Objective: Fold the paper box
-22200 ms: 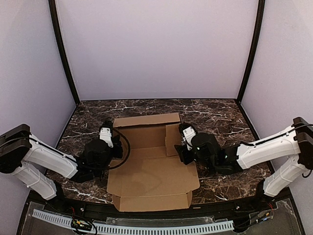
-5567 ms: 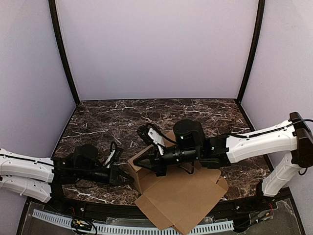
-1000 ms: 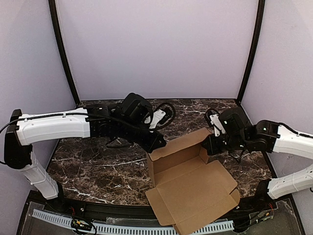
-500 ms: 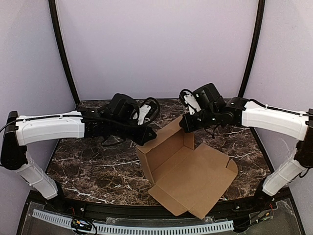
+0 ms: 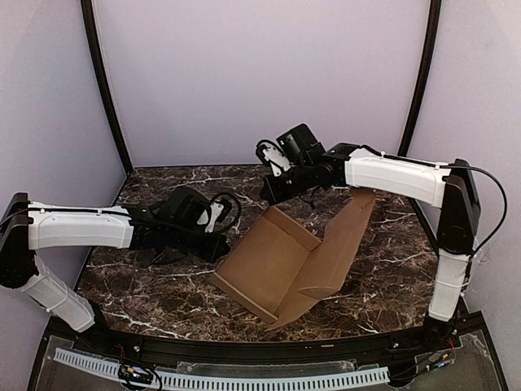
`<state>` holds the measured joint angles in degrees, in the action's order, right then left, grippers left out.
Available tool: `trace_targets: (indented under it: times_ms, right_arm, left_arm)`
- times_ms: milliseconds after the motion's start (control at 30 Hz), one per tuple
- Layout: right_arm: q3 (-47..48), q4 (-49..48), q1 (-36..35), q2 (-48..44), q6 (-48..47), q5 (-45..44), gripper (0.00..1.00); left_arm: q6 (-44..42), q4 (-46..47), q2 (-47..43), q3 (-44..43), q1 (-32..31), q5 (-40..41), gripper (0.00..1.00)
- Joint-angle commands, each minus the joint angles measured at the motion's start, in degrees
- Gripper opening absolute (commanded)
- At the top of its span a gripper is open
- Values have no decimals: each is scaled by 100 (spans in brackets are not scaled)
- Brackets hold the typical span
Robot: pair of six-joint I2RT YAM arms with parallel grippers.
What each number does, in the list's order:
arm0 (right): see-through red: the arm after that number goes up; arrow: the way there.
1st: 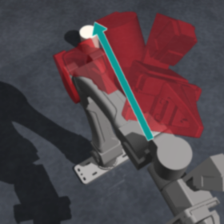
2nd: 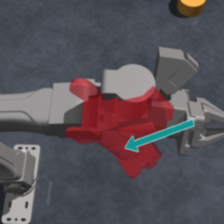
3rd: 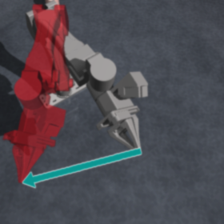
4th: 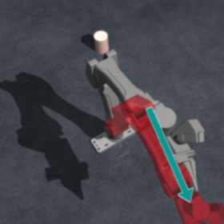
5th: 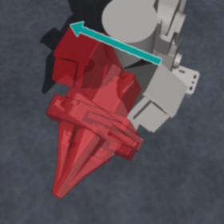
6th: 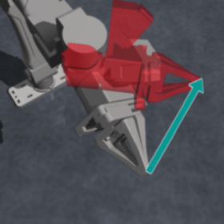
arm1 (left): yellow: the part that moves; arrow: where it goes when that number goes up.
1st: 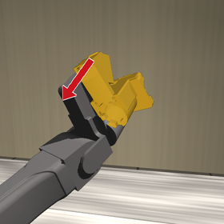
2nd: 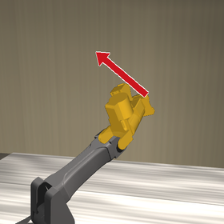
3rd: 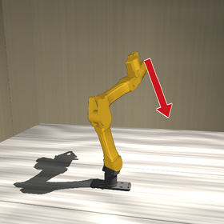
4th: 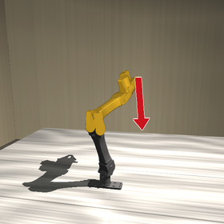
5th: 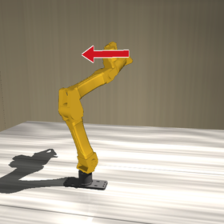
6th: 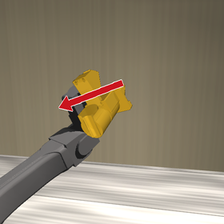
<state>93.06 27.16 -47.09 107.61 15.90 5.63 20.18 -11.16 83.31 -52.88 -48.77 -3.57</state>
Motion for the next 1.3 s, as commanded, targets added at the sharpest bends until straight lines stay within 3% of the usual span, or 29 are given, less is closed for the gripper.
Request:
trace_targets:
  times_ms: [0, 133, 267, 467, 767, 1000, 1267]
  right_arm:
    - [1036, 461, 33, 259, -273, 144, 0]
    - [1782, 926, 33, 124, -490, -97, 0]
    - [1654, 1156, 42, -474, -605, -463, 0]
    - [75, 1041, 51, -1980, -399, -1073, 0]
    - [-2162, 1357, 51, -3914, 454, -1755, 0]
    - [-4295, 870, 49, -4789, 1560, -985, 0]
    - [-5749, -250, 53, -4637, 2111, 63, 0]
  left_arm:
    - [308, 350, -149, 498, 52, -255, 1]
    - [577, 771, -31, 870, 53, -464, 1]
    - [839, 1227, 38, 1184, 39, -665, 1]
    - [1137, 1787, 223, 1524, -126, -856, 1]
    - [1326, 1835, 284, 1576, -554, -716, 1]
    - [1729, 2101, 539, 1601, -1127, -535, 1]
    - [2185, 2893, 1132, 1639, -1461, -772, 1]
